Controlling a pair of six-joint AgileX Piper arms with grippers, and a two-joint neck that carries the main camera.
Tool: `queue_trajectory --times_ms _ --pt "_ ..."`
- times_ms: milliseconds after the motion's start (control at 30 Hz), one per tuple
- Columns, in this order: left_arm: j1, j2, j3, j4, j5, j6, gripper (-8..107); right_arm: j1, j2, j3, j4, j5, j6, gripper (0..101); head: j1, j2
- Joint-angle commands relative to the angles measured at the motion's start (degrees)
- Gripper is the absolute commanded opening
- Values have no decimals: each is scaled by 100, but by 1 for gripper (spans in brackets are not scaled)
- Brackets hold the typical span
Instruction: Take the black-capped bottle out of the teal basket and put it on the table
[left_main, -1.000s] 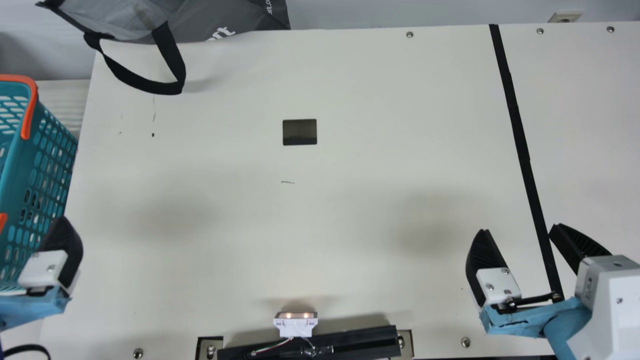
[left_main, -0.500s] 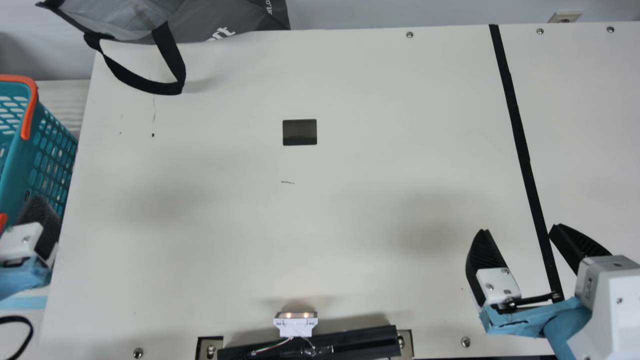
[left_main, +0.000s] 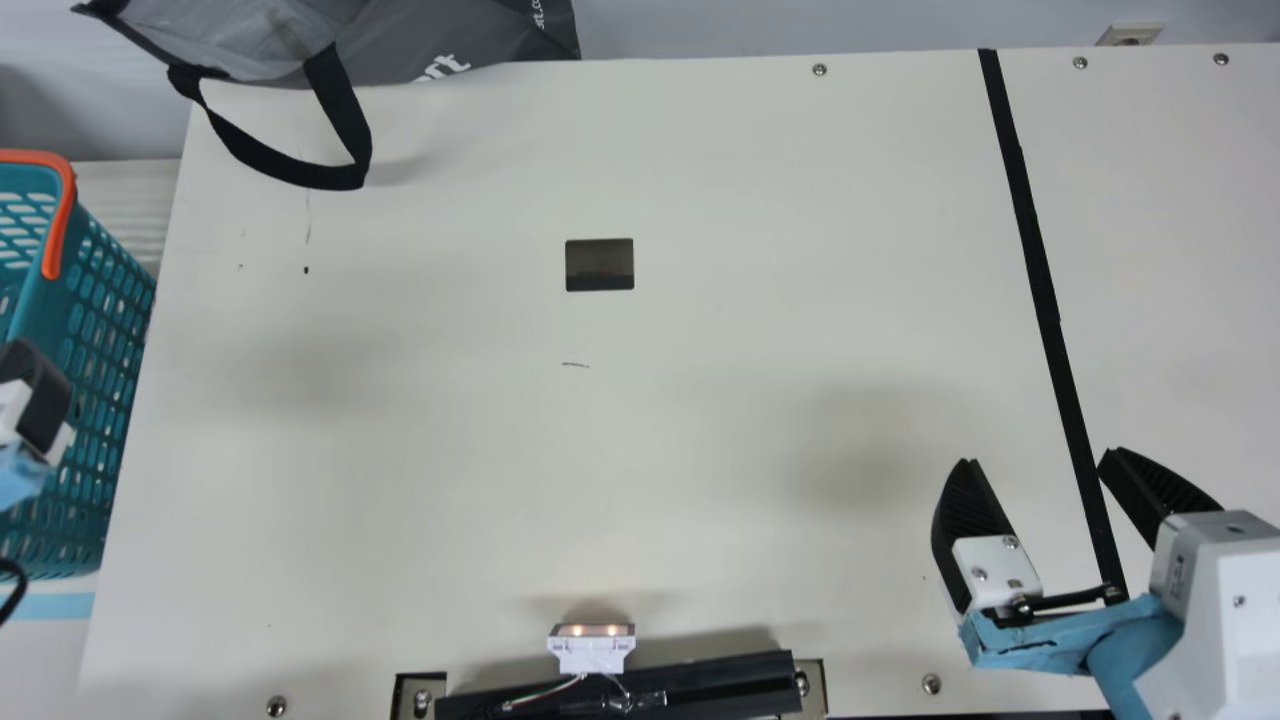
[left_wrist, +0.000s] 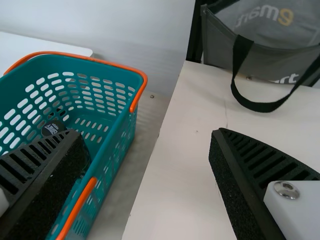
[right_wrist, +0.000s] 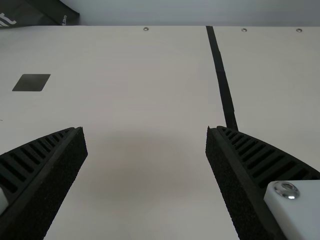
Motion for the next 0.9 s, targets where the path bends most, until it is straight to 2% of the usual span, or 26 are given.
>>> queue_trajectory --times_ms 0,433,867 --pt "118 125 -22 -144 -76 130 107 0 0 0 0 0 0 91 -21 47" --pt "904 940 -206 -1205 -514 1187 107 0 0 0 0 0 0 91 -21 47" --pt "1669 1579 -393 -2381 -602 2546 107 0 0 0 8 -8 0 91 -21 47"
